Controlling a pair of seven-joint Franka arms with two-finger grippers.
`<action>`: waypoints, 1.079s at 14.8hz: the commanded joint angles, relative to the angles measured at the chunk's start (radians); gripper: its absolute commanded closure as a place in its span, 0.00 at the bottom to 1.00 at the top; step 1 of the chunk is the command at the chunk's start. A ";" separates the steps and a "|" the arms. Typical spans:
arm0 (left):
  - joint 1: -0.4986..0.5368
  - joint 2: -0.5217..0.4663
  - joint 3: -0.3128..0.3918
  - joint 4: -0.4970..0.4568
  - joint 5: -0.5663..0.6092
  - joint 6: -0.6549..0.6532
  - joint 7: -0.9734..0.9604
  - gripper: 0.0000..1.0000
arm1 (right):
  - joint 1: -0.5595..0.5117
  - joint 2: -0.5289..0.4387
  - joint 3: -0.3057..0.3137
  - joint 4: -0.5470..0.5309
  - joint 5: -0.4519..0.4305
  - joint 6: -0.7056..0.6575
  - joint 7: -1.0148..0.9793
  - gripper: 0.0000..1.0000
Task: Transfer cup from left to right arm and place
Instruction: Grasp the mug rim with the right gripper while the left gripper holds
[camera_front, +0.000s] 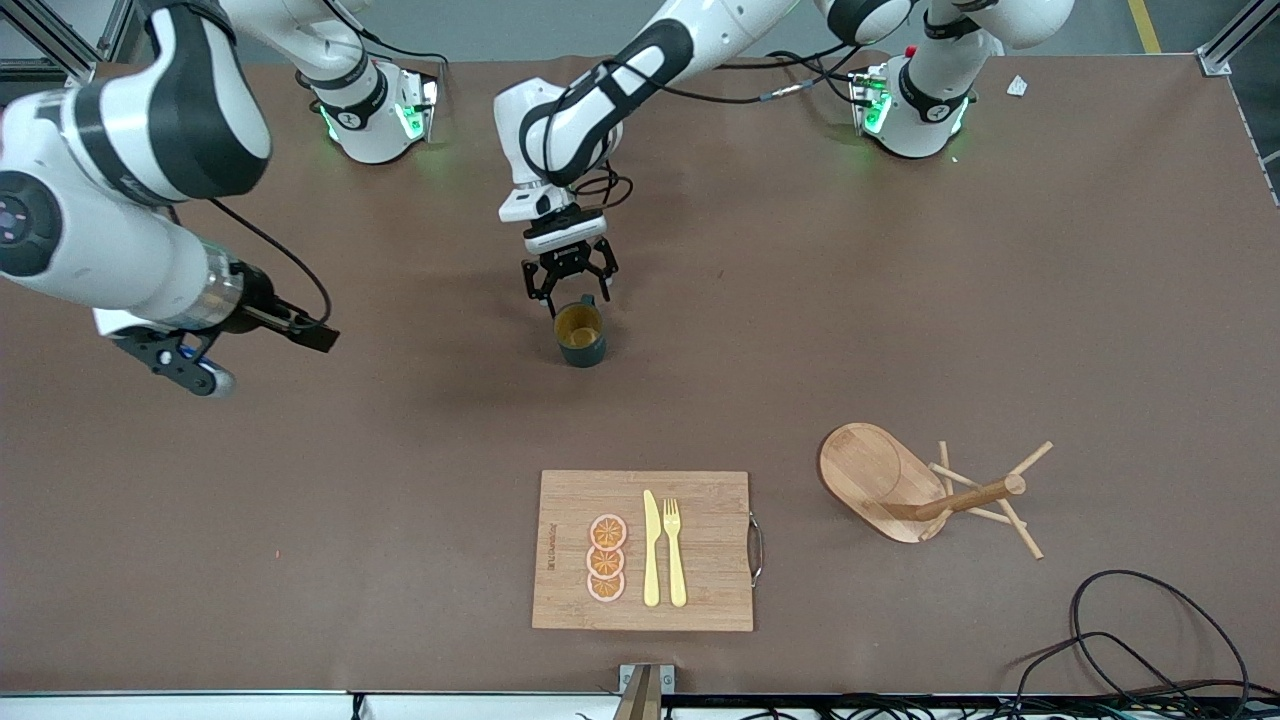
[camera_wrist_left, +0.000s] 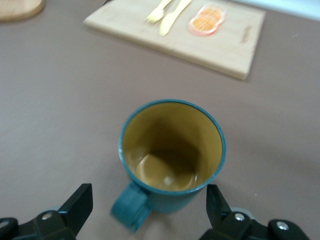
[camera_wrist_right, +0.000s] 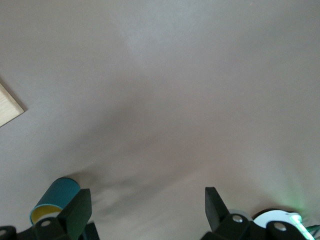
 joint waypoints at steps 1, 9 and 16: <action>0.074 -0.136 -0.018 -0.032 -0.256 0.016 0.180 0.00 | 0.025 -0.021 -0.006 -0.087 0.030 0.059 0.041 0.00; 0.247 -0.297 -0.017 -0.055 -0.363 0.006 0.600 0.00 | 0.184 -0.084 -0.006 -0.352 0.039 0.360 0.042 0.00; 0.483 -0.473 -0.021 -0.057 -0.573 -0.068 1.154 0.00 | 0.358 -0.070 -0.006 -0.500 0.040 0.639 0.153 0.00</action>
